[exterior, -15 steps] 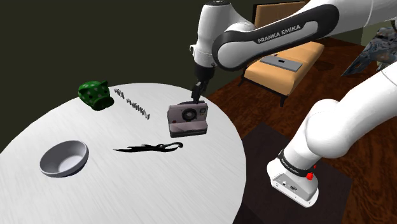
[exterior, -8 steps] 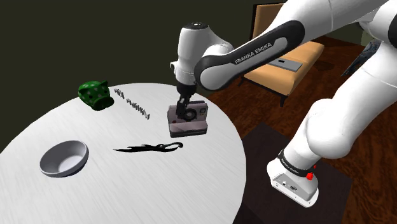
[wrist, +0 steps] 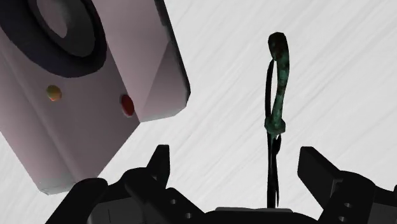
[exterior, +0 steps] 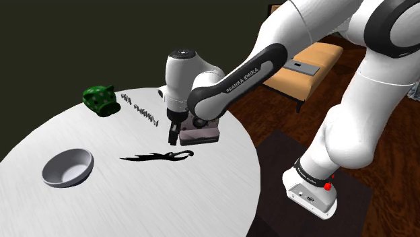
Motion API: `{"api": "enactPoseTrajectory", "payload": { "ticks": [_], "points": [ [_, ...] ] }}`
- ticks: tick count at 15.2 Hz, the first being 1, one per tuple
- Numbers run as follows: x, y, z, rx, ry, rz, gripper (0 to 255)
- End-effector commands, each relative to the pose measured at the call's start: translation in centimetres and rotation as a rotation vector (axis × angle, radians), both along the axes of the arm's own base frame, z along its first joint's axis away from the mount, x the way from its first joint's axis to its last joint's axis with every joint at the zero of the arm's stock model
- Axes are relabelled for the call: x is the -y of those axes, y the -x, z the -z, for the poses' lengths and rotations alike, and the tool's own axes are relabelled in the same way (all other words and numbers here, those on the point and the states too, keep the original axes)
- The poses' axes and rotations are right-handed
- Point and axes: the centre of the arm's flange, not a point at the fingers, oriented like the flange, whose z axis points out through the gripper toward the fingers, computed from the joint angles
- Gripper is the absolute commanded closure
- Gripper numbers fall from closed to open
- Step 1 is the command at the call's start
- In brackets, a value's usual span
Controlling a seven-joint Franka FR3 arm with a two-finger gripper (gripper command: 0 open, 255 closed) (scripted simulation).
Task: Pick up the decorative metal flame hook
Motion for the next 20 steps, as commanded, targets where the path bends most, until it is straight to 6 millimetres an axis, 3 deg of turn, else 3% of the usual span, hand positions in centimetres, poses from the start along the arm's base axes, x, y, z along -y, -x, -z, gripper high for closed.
{"api": "enactPoseTrajectory", "payload": {
  "ticks": [1, 5, 13, 15, 16, 20],
  "points": [
    [-2.0, -0.1, 1.7, 0.001, -0.007, -0.043, 0],
    [-6.0, 0.2, 4.7, 0.002, -0.018, -0.127, 0],
    [-6.2, 0.2, 8.8, 0.002, -0.019, -0.13, 0],
    [-6.2, 0.2, 8.8, 0.002, -0.019, -0.13, 0],
    [-6.2, 0.3, 8.8, 0.002, -0.019, -0.13, 255],
    [-6.2, 0.2, 8.8, 0.002, -0.019, -0.13, 255]
  ]
}}
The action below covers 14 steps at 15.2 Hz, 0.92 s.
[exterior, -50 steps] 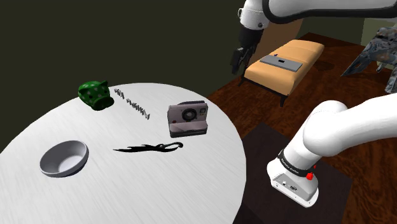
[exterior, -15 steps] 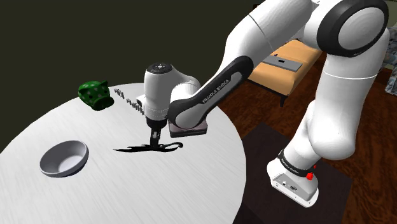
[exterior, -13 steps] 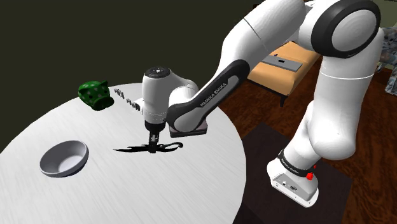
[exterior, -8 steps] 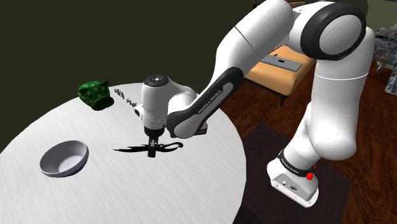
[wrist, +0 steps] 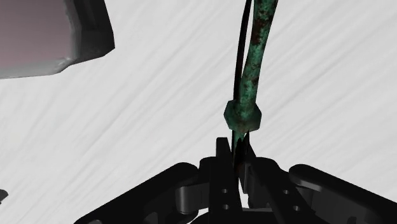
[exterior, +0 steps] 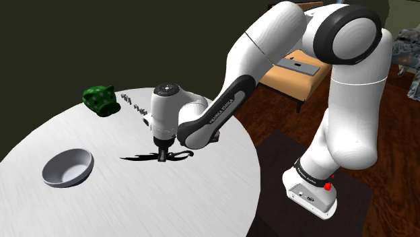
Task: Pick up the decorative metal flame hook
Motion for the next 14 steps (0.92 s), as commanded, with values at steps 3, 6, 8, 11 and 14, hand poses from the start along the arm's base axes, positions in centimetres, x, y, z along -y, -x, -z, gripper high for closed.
{"api": "enactPoseTrajectory", "payload": {
  "ticks": [3, 6, 8, 11, 14],
  "points": [
    [0.0, 0.0, 0.0, 0.0, 0.0, 0.0, 255],
    [0.0, 0.0, -0.5, 0.0, 0.0, 0.0, 255],
    [0.0, 0.0, -1.6, 0.0, 0.0, 0.0, 255],
    [0.0, 0.0, -3.2, 0.0, 0.0, 0.0, 255],
    [0.0, 0.0, -4.8, 0.0, 0.0, 0.0, 255]
  ]
}}
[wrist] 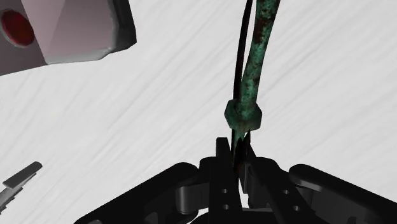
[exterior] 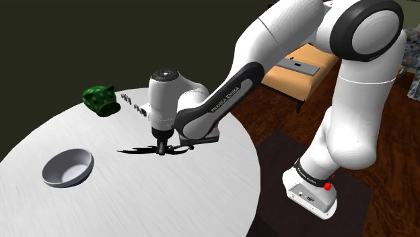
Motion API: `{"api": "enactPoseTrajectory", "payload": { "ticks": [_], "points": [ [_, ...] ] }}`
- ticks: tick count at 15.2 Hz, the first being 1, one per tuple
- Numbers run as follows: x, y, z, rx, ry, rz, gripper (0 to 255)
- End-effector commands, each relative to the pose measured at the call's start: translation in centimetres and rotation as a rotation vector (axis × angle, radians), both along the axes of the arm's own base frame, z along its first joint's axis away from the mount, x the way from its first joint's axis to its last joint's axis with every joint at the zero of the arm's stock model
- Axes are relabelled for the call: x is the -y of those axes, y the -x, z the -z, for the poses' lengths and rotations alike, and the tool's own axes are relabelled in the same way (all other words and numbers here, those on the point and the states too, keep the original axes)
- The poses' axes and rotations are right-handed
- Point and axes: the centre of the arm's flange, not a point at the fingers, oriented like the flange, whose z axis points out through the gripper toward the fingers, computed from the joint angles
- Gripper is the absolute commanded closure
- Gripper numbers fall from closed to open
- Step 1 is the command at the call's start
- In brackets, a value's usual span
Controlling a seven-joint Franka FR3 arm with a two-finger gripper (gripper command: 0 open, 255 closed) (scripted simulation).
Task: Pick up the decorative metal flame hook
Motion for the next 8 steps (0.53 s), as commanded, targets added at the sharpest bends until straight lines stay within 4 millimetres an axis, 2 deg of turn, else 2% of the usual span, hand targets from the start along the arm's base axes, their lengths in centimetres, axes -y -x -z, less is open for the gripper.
{"api": "enactPoseTrajectory", "payload": {
  "ticks": [1, 6, 8],
  "points": [
    [0.0, 0.1, -1.0, 0.0, 0.0, 0.0, 255],
    [0.0, 0.1, -3.6, 0.0, 0.0, 0.0, 255],
    [0.0, 0.1, -3.7, 0.0, 0.0, 0.0, 255]
  ]
}}
